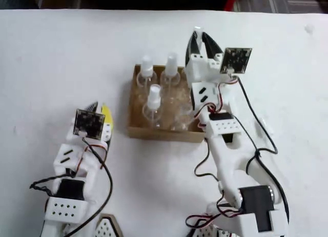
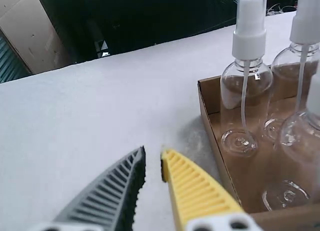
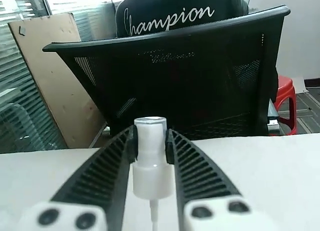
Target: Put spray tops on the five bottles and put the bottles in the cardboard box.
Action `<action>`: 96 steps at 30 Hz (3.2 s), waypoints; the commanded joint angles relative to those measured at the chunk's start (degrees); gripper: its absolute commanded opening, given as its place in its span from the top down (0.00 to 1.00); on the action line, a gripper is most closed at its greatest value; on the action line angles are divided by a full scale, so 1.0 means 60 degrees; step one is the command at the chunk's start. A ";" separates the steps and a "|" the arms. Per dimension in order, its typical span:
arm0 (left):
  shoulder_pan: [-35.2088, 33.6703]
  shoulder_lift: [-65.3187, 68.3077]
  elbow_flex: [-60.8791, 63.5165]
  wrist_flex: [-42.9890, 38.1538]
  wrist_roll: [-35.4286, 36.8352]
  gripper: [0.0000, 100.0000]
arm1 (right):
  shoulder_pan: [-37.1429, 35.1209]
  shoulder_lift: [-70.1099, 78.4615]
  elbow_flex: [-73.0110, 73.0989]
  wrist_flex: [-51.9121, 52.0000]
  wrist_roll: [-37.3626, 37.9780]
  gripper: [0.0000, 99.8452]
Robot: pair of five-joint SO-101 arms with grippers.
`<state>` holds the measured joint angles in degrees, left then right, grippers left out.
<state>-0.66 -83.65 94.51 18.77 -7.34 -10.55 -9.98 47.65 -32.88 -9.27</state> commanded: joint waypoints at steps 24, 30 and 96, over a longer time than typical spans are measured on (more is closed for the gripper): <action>0.0095 -0.0095 -0.0044 -0.0234 -0.0088 0.94 | 0.0095 -0.0520 0.1495 -0.0769 0.0908 0.98; 0.0095 -0.0095 -0.0044 -0.0234 -0.0088 0.94 | 0.0081 -0.1399 0.1978 -0.0725 0.0923 0.98; 0.0022 -0.0095 -0.0029 -0.0176 -0.0088 0.94 | 0.4945 -0.6689 -0.1685 1.4176 0.0938 0.82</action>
<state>-0.66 -83.65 94.51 18.77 -7.34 13.89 -48.92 36.13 50.46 -4.35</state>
